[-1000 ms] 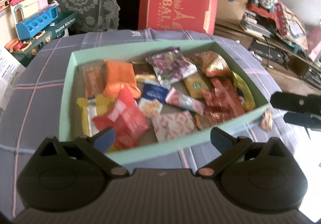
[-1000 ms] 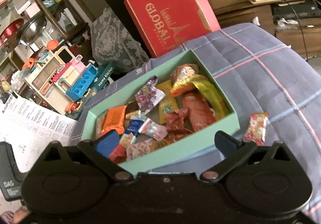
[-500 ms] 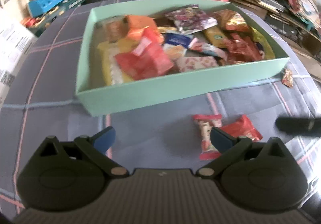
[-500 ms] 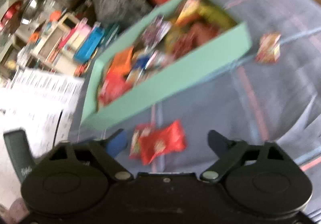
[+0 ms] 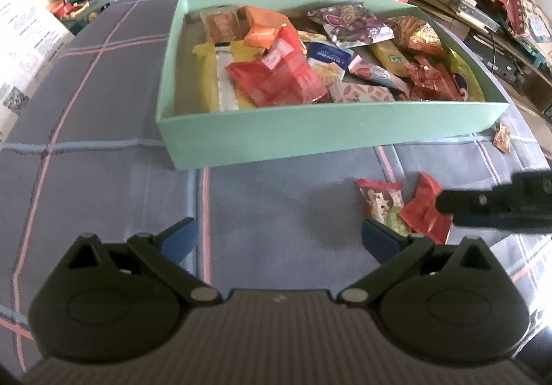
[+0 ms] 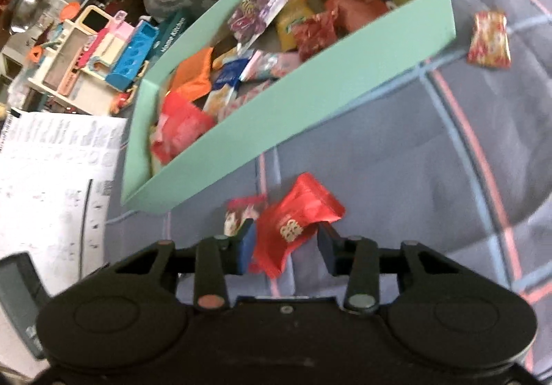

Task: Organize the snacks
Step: 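Grasp the red packet with the right tool while the left tool grasps the girl-print candy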

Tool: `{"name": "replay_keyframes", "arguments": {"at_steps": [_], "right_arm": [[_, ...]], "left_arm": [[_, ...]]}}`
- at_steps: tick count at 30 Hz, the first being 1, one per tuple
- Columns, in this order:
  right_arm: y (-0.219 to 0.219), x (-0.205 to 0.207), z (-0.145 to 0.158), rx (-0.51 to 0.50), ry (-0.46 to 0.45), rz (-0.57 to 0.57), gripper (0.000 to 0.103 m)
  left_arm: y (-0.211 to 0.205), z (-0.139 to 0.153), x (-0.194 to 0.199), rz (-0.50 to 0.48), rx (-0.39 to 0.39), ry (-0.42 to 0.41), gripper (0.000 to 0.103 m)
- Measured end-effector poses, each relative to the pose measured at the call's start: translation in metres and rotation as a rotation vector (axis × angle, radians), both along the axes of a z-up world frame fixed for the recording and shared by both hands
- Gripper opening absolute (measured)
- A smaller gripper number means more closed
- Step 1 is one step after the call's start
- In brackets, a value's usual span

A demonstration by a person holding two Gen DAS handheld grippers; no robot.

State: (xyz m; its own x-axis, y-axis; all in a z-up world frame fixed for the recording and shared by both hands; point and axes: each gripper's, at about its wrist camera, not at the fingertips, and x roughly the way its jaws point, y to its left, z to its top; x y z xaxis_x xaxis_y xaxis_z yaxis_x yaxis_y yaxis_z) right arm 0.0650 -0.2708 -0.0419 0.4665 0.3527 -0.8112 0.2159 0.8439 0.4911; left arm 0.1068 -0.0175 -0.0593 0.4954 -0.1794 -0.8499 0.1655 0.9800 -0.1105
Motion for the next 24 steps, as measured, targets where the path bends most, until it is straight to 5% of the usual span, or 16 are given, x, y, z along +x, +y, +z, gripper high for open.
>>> {"name": "replay_keyframes", "arguments": {"at_steps": [4, 14, 24], "right_arm": [[0.018, 0.012, 0.002, -0.143, -0.027, 0.046, 0.040], [0.048, 0.009, 0.002, -0.304, -0.078, 0.219, 0.038], [0.006, -0.015, 0.000, -0.321, -0.113, 0.129, 0.034]], "left_arm": [[0.006, -0.003, -0.001, 0.012, -0.024, 0.013, 0.103], [0.011, -0.003, 0.000, 0.020, -0.054, 0.024, 0.103], [-0.036, -0.003, 0.005, -0.076, -0.036, 0.033, 0.103]]}}
